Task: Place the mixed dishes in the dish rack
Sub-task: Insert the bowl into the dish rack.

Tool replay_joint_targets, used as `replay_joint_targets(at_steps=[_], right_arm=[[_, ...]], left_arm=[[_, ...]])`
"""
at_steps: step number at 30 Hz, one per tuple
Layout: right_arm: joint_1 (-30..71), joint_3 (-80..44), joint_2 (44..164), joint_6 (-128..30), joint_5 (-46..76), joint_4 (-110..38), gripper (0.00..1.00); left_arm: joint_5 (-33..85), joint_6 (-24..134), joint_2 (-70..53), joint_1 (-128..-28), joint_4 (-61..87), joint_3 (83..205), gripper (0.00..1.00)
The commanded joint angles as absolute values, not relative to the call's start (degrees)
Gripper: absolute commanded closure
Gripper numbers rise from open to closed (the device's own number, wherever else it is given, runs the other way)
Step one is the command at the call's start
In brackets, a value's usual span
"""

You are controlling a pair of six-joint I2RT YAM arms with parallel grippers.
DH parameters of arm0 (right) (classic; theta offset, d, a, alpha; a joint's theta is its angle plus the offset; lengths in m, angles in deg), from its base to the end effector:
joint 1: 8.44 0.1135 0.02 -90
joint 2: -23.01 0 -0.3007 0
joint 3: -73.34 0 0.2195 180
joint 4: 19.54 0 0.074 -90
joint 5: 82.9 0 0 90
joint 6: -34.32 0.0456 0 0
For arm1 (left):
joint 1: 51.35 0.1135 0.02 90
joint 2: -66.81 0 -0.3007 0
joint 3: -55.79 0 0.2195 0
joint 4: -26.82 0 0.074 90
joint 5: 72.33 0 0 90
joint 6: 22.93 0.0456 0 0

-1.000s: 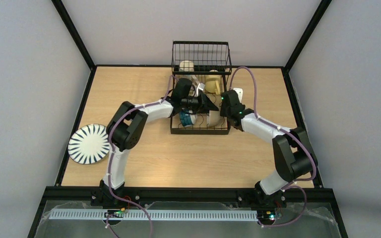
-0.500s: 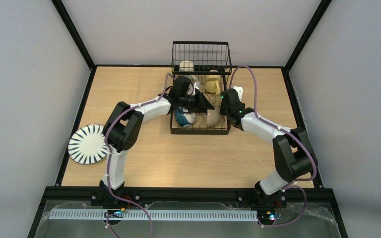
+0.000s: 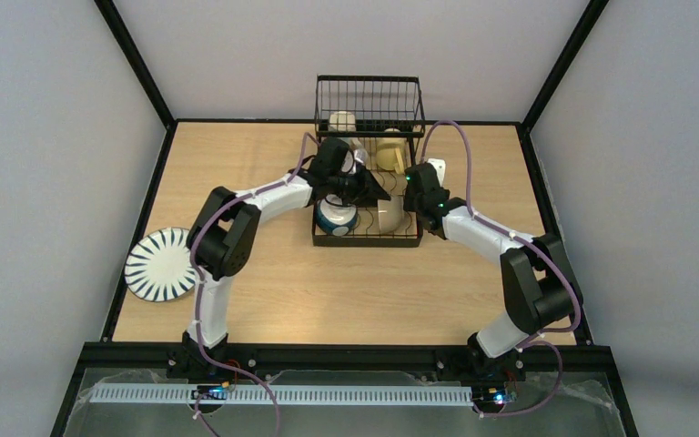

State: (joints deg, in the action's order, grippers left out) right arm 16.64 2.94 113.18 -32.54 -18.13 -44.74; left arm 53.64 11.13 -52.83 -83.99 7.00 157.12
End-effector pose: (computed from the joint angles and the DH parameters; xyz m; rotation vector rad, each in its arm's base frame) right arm 0.2881 0.1134 0.2585 0.1711 2.2592 -0.0788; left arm 0.3766 -0.2730 0.2374 -0.1193 2.5513 -1.4430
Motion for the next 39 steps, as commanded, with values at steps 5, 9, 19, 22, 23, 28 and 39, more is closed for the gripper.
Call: replay_joint_targets(at_steps=[5,9,19,22,23,28,39], right_arm=[[16.4,1.8,111.7,-32.7,-19.3,-44.6,0.35],[16.4,1.8,111.3,-33.0,-19.4,-44.6,0.35],[16.4,1.7,110.6,-33.1,-19.6,-44.9,0.35],[16.4,1.8,110.4,-33.0,-19.5,-44.8,0.35],[16.4,1.8,110.4,-33.0,-19.6,-44.8,0.34],[16.4,1.8,110.3,-32.9,-19.5,-45.0,0.35],[16.4,2.1,109.9,-32.5,-19.6,-45.1,0.34]], left_arm=[[47.5,12.4,-51.8,-83.4,0.1,158.4,0.37],[44.9,12.9,-50.8,-83.3,-2.1,158.3,0.37],[42.4,13.5,-49.9,-82.5,-5.9,159.1,0.37],[42.1,14.2,-49.7,-82.5,-6.7,158.9,0.37],[42.0,14.3,-49.6,-82.5,-7.1,158.9,0.37],[41.9,14.8,-49.4,-82.5,-7.9,158.9,0.37],[42.5,15.5,-49.4,-82.6,-8.4,158.6,0.38]])
